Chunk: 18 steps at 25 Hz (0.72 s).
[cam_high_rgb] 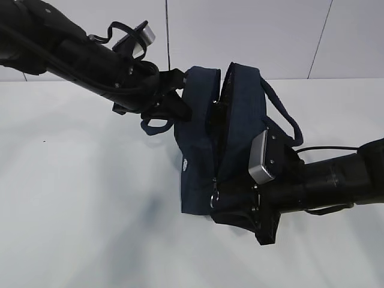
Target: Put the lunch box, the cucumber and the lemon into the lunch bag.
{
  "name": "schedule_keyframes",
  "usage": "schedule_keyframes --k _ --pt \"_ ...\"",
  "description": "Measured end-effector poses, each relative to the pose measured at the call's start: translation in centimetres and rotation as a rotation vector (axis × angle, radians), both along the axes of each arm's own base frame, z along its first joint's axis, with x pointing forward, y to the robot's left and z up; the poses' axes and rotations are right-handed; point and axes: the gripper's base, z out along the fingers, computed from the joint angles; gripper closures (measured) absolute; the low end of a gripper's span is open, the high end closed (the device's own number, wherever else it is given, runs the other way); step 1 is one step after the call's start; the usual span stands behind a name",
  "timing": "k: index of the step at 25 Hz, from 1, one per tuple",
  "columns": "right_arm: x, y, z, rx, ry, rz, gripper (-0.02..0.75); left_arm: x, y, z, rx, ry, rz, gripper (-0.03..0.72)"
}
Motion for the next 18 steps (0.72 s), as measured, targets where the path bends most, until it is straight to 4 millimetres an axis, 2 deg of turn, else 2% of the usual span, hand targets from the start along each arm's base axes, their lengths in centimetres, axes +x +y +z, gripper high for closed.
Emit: schedule_keyframes --k 6,12,18 --pt "-0.1 0.1 -0.2 0.010 0.012 0.006 0.273 0.0 0.0 0.0 0.000 0.000 0.000 0.690" --pt "0.0 0.2 -1.2 0.006 0.043 0.008 0.272 0.0 0.0 0.0 0.000 0.001 -0.002 0.690" --pt "1.0 0.6 -1.2 0.046 0.048 0.012 0.272 0.0 0.0 0.0 0.000 0.001 -0.002 0.690"
